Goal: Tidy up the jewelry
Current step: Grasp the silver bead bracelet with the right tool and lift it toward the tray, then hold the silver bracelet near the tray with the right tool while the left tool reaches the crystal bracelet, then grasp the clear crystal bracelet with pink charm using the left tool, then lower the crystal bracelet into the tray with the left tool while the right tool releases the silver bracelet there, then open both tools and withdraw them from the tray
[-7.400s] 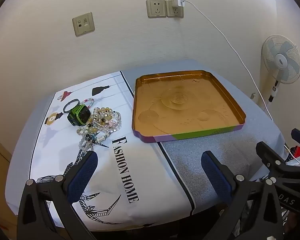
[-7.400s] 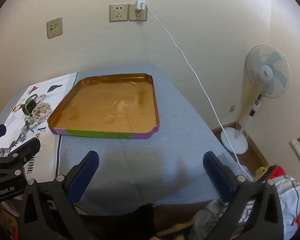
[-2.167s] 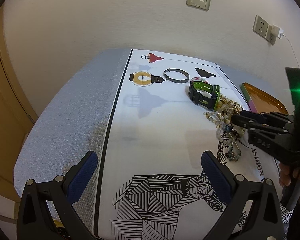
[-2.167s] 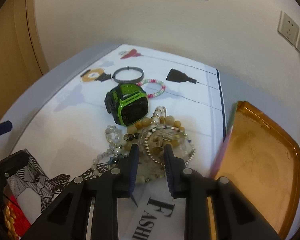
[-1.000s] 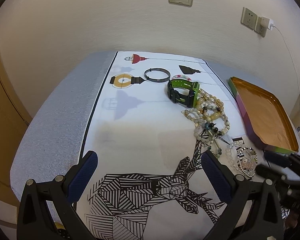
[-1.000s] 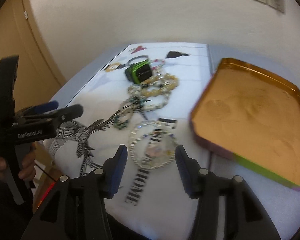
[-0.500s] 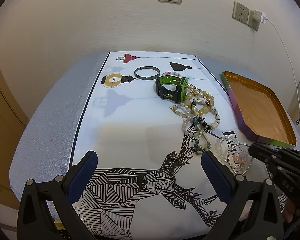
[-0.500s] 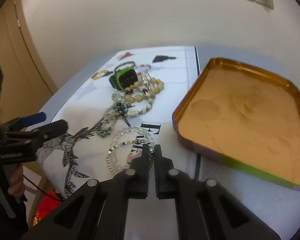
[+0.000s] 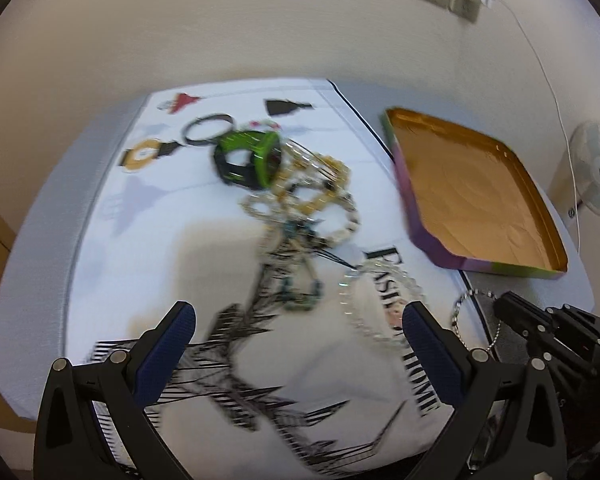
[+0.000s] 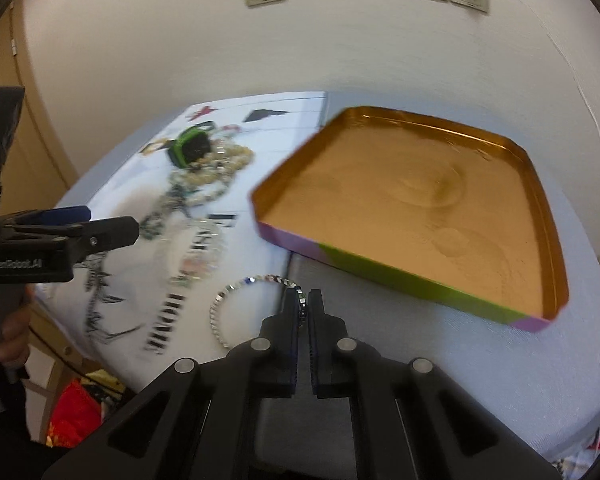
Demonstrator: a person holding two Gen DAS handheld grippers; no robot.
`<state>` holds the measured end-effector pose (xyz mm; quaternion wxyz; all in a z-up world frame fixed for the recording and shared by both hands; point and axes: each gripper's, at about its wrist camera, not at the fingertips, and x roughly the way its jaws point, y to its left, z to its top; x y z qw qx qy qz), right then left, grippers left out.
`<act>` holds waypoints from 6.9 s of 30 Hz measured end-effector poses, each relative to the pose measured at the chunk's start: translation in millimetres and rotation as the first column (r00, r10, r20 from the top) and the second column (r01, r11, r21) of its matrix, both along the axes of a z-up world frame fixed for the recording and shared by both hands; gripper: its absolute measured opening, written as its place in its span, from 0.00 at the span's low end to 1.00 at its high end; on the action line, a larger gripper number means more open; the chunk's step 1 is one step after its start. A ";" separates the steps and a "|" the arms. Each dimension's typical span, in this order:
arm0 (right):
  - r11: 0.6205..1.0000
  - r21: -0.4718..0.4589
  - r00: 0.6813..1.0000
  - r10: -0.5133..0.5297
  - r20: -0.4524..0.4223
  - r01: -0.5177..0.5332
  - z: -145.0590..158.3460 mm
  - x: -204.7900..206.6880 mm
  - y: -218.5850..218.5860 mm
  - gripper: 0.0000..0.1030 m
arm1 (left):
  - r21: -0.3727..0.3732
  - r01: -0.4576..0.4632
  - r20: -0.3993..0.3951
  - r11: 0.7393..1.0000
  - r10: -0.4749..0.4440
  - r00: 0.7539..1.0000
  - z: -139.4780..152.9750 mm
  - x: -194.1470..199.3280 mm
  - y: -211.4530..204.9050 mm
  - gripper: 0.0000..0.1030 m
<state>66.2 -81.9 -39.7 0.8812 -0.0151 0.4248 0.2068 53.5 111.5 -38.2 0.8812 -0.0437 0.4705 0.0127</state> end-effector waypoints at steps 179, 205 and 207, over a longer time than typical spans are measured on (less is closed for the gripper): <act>0.935 0.097 0.935 -0.349 0.064 0.342 25.7 81.1 -124.2 0.69 | -0.156 0.305 0.141 0.940 -0.284 0.948 32.6 105.9 -123.7 0.92; 0.960 0.211 0.957 -0.226 0.183 0.186 67.4 -89.7 -53.0 0.79 | 0.062 0.077 0.249 0.995 -0.090 0.964 49.2 -98.4 -51.1 0.99; 0.959 0.218 0.956 -0.226 0.187 0.184 70.1 -97.1 -53.3 0.79 | 0.064 0.072 0.256 0.995 -0.086 0.963 52.2 -106.9 -50.7 0.99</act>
